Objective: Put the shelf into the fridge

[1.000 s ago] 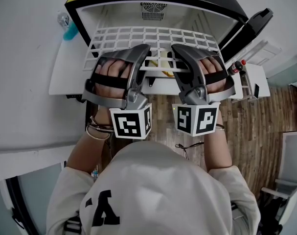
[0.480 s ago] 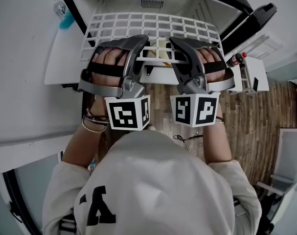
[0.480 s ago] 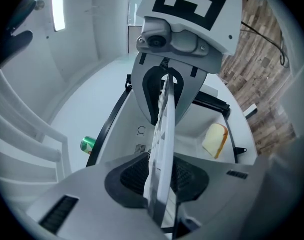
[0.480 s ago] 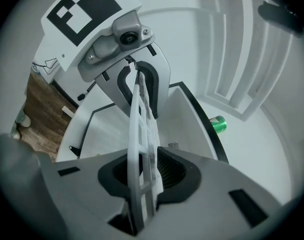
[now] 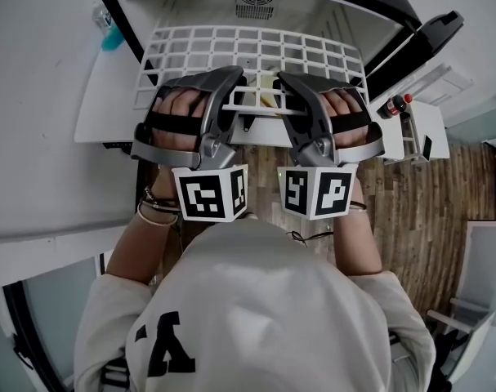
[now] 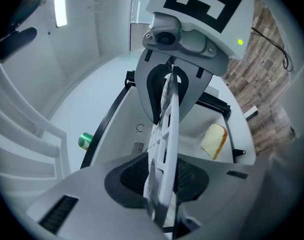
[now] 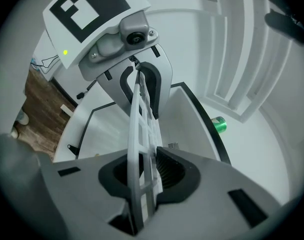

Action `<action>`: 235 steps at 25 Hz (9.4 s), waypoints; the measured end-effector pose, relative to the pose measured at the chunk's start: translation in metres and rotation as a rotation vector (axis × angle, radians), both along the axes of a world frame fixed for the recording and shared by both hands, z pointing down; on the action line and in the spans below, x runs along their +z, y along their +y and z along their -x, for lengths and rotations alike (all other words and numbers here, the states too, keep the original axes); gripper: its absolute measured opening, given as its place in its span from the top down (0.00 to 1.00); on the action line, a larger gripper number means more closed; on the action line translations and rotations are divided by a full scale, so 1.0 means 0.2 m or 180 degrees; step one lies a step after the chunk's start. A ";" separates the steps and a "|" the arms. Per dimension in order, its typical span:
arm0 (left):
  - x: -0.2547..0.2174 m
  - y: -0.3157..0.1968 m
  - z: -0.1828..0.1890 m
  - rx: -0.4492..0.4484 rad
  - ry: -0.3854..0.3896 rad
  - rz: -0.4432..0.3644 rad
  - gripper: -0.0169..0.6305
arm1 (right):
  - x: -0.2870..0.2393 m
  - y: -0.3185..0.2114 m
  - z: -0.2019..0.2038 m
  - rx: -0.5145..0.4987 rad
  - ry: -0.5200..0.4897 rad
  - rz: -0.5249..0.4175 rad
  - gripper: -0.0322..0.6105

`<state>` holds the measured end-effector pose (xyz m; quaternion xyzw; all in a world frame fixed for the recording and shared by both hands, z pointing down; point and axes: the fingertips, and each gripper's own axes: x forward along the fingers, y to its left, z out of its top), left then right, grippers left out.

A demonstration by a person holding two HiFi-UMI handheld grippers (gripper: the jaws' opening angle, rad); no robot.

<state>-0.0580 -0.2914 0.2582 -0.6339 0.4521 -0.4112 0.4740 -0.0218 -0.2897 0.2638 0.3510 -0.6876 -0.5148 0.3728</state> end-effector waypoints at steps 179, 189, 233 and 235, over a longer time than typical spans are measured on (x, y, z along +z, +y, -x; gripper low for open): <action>-0.02 -0.66 0.04 -0.0059 -0.0135 -0.0179 0.85 | -0.02 -0.66 0.04 -0.0073 0.0030 0.0035 0.83; -0.02 -0.69 0.04 -0.0055 -0.0151 -0.0193 0.85 | -0.02 -0.70 0.05 -0.0056 0.0047 0.0000 0.83; -0.03 -0.63 0.03 0.0187 0.0025 -0.0204 0.84 | -0.05 -0.70 0.07 -0.0139 -0.0181 -0.0033 0.73; -0.03 -0.61 0.04 0.0157 0.0025 -0.0214 0.83 | -0.05 -0.68 0.07 -0.0185 -0.0206 -0.0052 0.72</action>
